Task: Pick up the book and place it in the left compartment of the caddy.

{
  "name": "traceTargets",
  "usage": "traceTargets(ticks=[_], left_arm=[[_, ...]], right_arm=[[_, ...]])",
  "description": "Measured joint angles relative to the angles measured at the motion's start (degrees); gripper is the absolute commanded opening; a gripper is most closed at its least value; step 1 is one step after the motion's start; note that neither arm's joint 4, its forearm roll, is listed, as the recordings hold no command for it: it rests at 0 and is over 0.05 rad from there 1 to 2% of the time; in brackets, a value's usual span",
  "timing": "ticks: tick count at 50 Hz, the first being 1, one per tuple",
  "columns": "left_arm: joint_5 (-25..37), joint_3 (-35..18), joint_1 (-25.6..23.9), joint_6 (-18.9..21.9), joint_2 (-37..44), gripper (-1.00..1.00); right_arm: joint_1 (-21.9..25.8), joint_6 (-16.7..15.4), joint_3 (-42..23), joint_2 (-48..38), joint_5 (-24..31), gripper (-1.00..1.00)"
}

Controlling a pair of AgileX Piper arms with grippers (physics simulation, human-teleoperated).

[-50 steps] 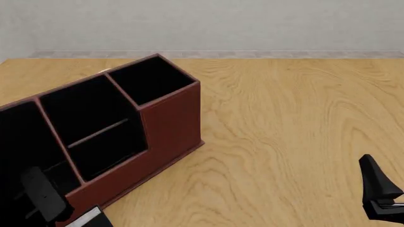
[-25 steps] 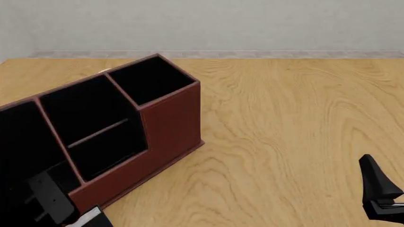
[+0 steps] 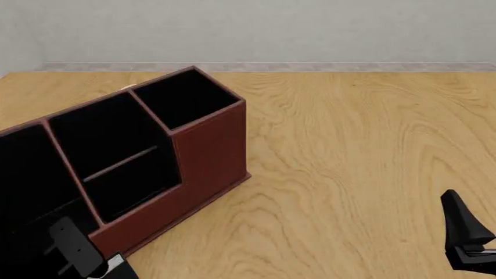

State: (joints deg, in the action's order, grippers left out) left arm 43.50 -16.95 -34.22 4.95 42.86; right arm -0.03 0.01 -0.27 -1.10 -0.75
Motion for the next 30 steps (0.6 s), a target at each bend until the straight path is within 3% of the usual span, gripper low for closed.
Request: traceTargets(ticks=[11, 12, 30], left_arm=[[-3.3, 1.3, -0.7, -1.3, 2.6, 1.0], [-3.5, 1.4, -0.7, -1.3, 2.8, -1.0], [-2.6, 1.1, 0.2, -0.9, 2.3, -1.0]], right_arm=[[0.0, 0.0, 0.0, 0.0, 0.0, 1.0], [0.0, 0.0, 0.0, 0.0, 0.0, 1.0], [0.0, 0.0, 0.0, 0.0, 0.0, 1.0]])
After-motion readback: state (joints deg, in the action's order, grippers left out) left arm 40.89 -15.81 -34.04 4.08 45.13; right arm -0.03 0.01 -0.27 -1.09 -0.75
